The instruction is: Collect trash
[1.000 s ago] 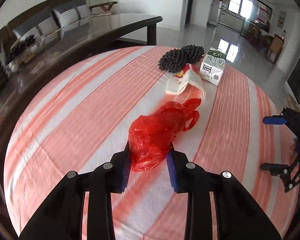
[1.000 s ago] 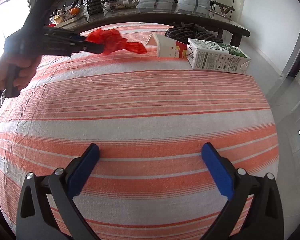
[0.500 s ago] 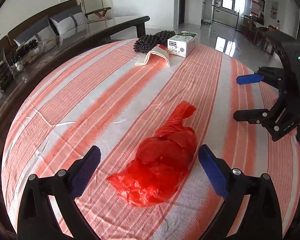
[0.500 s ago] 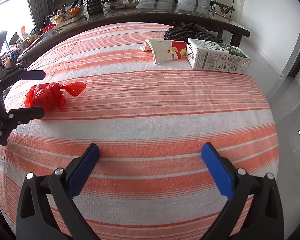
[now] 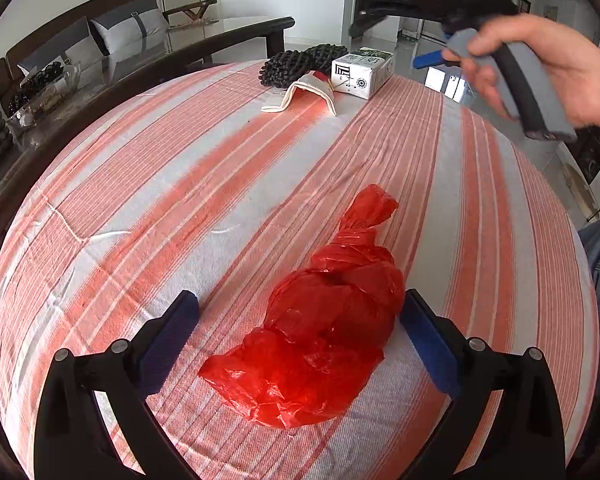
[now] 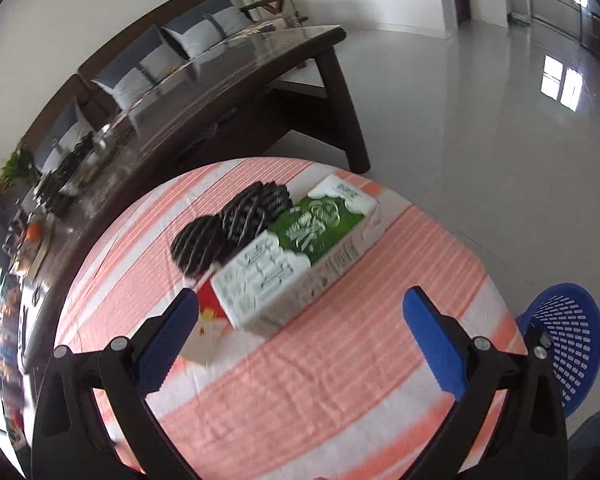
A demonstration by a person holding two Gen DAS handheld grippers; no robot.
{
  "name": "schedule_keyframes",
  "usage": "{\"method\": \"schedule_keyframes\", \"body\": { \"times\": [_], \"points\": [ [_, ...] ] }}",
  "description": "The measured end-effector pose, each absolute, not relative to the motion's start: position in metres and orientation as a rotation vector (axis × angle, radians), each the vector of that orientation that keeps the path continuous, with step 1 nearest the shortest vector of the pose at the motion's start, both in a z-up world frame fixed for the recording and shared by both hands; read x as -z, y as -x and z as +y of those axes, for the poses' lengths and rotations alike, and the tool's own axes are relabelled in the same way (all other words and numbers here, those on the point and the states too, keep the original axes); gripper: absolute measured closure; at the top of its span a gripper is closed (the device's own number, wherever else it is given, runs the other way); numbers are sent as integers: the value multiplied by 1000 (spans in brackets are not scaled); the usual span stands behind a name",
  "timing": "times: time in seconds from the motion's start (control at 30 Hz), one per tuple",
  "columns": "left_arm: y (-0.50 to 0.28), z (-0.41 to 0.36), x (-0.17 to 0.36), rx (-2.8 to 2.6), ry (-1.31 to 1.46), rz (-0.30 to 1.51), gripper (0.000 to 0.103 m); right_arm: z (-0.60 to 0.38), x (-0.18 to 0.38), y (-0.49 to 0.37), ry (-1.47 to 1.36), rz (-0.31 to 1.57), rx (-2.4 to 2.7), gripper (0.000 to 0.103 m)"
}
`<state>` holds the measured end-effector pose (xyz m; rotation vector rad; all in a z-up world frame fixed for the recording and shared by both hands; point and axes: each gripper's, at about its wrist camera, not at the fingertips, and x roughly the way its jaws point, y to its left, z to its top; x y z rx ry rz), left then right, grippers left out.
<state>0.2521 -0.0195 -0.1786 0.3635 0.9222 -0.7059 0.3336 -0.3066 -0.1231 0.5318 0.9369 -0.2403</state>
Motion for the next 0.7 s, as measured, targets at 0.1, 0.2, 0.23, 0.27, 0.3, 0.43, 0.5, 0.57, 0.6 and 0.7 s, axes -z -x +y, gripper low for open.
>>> {"method": "schedule_keyframes", "body": {
  "times": [0.1, 0.2, 0.23, 0.27, 0.3, 0.43, 0.5, 0.57, 0.6, 0.7],
  "points": [
    [-252, -19, 178, 706, -361, 923, 4, -288, 139, -372, -482, 1036, 314, 5],
    [-251, -18, 178, 706, -357, 923, 4, -279, 147, -372, -394, 1080, 407, 5],
    [-251, -17, 178, 706, -357, 923, 4, -283, 146, -365, -394, 1063, 420, 5],
    [-251, -17, 178, 707, -356, 924, 4, -286, 145, -358, -383, 1053, 403, 18],
    [-251, -17, 178, 707, -356, 924, 4, -288, 143, -351, -374, 1043, 370, 33],
    [-250, -17, 178, 707, -357, 923, 4, -293, 137, -306, -267, 1040, 226, 47],
    [-251, -16, 177, 713, -347, 923, 4, -289, 140, -274, -229, 1051, 101, 47],
    [-250, -13, 175, 723, -327, 920, 4, -275, 140, -237, -171, 1051, -56, 47],
    [-249, -11, 174, 728, -323, 918, 4, -264, 140, -217, -131, 1051, -137, 47],
    [-233, -9, 172, 772, -315, 919, 13, -233, 142, -170, -47, 1047, -315, 47]
  ]
}}
